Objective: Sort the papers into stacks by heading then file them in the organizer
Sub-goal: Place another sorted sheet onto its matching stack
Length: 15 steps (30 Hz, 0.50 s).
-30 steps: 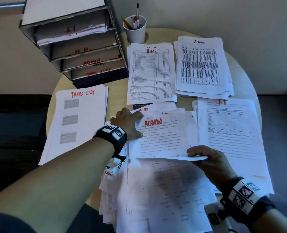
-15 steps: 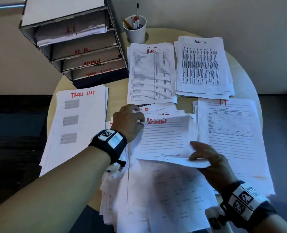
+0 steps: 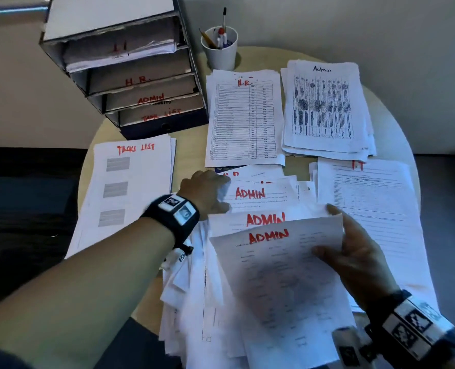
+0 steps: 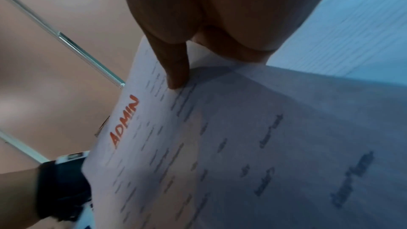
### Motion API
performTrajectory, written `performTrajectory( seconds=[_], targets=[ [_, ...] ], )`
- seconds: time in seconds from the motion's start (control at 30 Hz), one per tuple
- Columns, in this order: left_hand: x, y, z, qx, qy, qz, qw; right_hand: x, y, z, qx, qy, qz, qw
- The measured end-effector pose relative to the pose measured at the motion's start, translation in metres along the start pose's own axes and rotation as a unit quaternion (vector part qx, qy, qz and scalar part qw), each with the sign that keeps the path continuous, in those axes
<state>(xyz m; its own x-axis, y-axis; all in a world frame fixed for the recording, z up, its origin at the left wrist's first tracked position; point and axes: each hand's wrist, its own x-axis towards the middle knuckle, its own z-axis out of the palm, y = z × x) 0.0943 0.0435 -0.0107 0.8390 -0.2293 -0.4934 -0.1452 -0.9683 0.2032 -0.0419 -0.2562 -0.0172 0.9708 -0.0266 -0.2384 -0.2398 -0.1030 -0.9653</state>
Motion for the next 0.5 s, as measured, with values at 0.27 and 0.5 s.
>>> performTrajectory(
  seconds=[0.27,0.5],
  targets=[
    [0.021,0.006,0.02,0.02,0.047,-0.036,0.998,-0.014,0.019,-0.007,-0.035,0.035,-0.042,0.998],
    [0.022,0.0,0.019,0.0,0.002,-0.111,0.994,-0.016,0.022,-0.01,-0.048,-0.039,-0.067,0.996]
  ],
)
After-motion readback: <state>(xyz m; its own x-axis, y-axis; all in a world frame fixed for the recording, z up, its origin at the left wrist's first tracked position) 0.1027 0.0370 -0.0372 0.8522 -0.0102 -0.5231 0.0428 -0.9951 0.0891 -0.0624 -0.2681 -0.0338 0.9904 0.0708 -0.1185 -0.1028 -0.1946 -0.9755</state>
